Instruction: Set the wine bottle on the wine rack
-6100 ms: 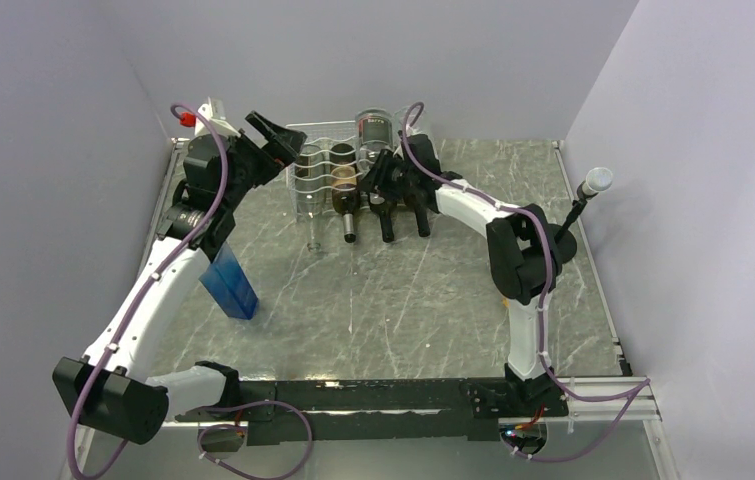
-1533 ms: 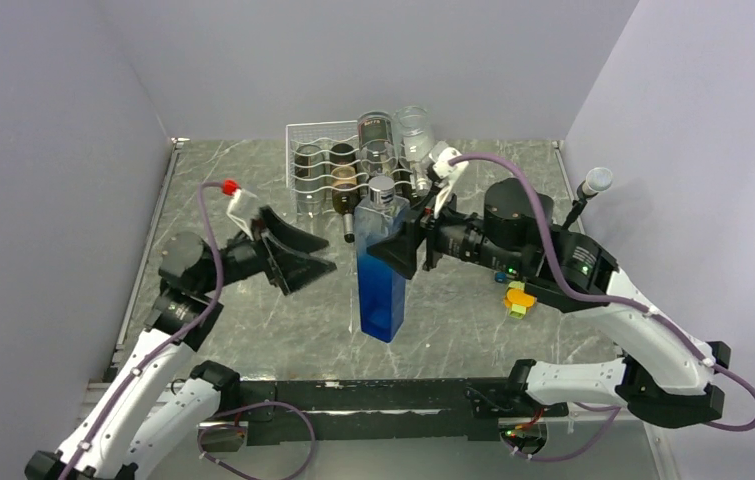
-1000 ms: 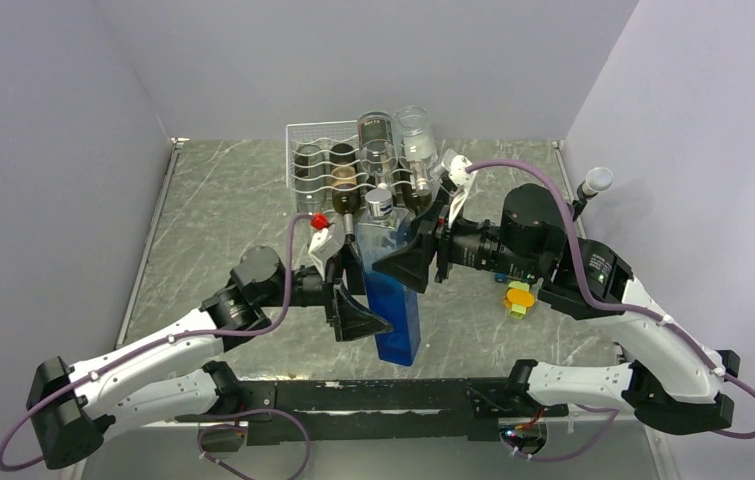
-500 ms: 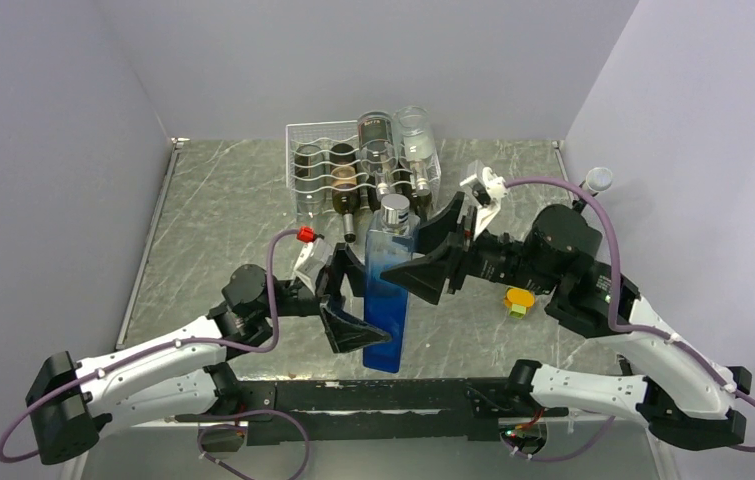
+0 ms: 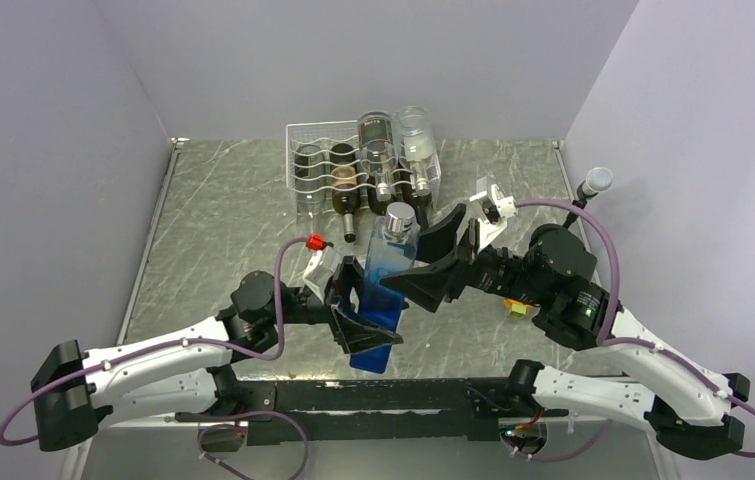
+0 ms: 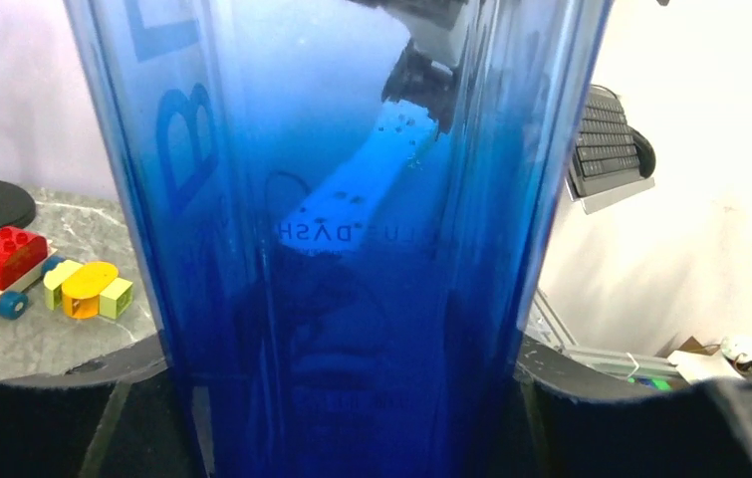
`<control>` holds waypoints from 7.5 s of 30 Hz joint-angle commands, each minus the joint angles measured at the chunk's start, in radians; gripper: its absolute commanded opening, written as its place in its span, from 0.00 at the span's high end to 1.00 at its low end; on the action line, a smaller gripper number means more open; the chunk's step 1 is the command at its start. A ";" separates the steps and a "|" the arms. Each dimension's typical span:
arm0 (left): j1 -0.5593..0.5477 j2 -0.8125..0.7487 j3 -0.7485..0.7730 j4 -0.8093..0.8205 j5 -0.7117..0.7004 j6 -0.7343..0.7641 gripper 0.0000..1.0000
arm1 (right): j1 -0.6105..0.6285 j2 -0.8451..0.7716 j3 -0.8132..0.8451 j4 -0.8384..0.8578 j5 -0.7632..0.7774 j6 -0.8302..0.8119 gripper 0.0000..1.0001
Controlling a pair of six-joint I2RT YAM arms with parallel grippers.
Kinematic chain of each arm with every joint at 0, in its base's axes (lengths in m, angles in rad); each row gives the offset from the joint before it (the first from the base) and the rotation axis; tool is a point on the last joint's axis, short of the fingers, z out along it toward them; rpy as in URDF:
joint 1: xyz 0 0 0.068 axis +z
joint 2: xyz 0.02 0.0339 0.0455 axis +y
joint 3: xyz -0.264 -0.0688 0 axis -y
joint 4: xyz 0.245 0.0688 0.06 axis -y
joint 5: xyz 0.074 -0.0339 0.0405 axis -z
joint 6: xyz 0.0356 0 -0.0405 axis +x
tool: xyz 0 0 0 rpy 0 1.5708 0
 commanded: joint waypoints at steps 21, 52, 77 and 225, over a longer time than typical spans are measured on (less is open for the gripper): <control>0.004 -0.106 0.277 -0.805 -0.557 0.805 0.99 | 0.008 -0.104 0.261 -0.352 0.332 -0.042 0.00; 0.004 -0.108 0.021 -0.543 -0.762 1.831 0.99 | -0.051 0.259 0.162 -0.692 0.154 -0.167 0.00; 0.002 -0.177 0.001 -0.491 -0.783 1.842 0.99 | -0.054 0.433 0.077 -0.597 0.004 -0.185 0.78; -0.008 -0.550 0.564 -1.689 -1.200 -0.247 0.01 | -0.288 -0.215 0.209 -0.897 0.671 -0.118 0.00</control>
